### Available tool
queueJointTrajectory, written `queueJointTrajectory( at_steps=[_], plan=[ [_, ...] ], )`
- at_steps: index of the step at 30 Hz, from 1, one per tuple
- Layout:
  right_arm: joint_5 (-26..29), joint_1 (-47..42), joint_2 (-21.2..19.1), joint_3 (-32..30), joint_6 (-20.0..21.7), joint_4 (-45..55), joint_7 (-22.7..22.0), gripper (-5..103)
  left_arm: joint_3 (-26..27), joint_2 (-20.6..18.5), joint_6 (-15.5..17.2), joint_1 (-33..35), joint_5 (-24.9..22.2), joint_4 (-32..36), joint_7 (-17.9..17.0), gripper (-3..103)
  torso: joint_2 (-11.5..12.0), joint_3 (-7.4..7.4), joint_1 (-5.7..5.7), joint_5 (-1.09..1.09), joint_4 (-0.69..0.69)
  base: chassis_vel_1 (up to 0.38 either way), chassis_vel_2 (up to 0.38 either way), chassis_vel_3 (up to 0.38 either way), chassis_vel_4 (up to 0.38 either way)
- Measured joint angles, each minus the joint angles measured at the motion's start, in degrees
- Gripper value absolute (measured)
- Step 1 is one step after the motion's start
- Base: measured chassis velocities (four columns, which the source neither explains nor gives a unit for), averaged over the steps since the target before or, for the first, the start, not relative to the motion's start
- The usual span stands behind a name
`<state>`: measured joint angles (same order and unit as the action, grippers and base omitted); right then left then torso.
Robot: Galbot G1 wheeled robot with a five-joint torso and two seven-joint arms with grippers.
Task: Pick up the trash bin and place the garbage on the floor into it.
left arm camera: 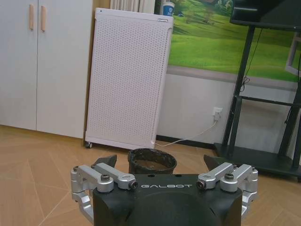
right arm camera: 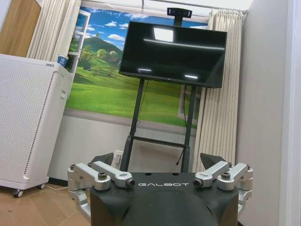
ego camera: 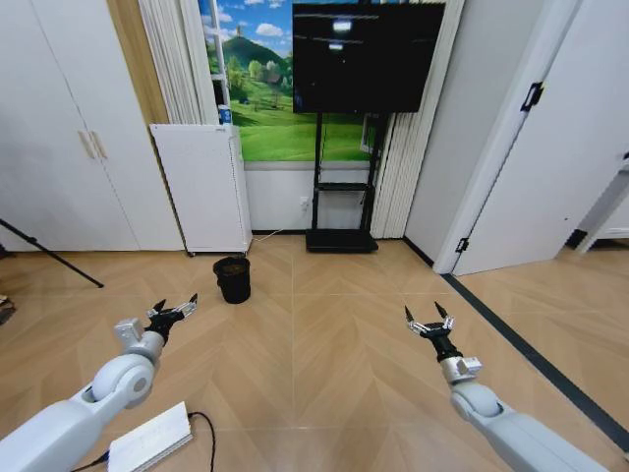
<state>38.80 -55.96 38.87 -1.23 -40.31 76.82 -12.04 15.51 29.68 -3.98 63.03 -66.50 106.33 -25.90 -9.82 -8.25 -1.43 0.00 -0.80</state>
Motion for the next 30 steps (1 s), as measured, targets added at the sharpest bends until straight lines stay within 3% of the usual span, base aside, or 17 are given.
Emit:
queueJointTrajectory(
  at_steps=[30],
  plan=[
    [0.0, 0.0, 0.0, 0.0, 0.0, -0.1, 0.0, 100, 0.0, 0.0, 0.0, 0.0, 0.0, -0.1, 0.0, 100, 0.0, 0.0, 0.0, 0.0, 0.0, 0.0, 0.0, 0.0, 0.0]
  ],
)
